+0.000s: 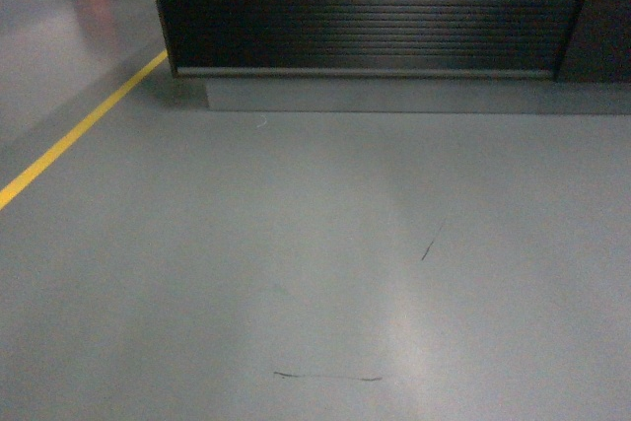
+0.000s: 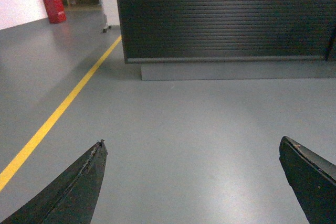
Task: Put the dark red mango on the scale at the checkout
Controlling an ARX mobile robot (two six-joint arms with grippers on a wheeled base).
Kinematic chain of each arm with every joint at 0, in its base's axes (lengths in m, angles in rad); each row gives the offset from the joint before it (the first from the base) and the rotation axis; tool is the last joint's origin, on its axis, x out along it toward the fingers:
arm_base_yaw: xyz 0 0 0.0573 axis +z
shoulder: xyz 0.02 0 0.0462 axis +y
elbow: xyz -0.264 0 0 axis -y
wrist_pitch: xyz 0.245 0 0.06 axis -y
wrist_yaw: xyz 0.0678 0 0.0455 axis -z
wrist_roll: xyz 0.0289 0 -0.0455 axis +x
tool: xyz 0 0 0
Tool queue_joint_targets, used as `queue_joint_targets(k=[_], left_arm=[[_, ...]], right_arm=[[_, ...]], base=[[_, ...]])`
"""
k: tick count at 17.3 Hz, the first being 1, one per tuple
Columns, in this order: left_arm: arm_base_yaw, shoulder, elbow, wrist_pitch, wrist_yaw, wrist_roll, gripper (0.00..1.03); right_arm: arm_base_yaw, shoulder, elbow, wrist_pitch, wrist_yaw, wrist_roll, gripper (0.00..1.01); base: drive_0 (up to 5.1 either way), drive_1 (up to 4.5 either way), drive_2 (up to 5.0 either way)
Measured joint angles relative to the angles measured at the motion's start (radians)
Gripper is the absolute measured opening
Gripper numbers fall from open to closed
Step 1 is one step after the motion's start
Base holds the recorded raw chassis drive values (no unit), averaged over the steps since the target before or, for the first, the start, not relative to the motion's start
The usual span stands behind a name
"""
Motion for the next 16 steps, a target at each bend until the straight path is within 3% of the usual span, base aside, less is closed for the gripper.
queue_joint_targets(k=[16], left_arm=[[0.000,0.000,0.000,0.000,0.000,0.000,0.98]], right_arm=[[0.000,0.000,0.000,-0.003,0.000,0.000,0.98]], base=[[0.0,4.28,-4.2]])
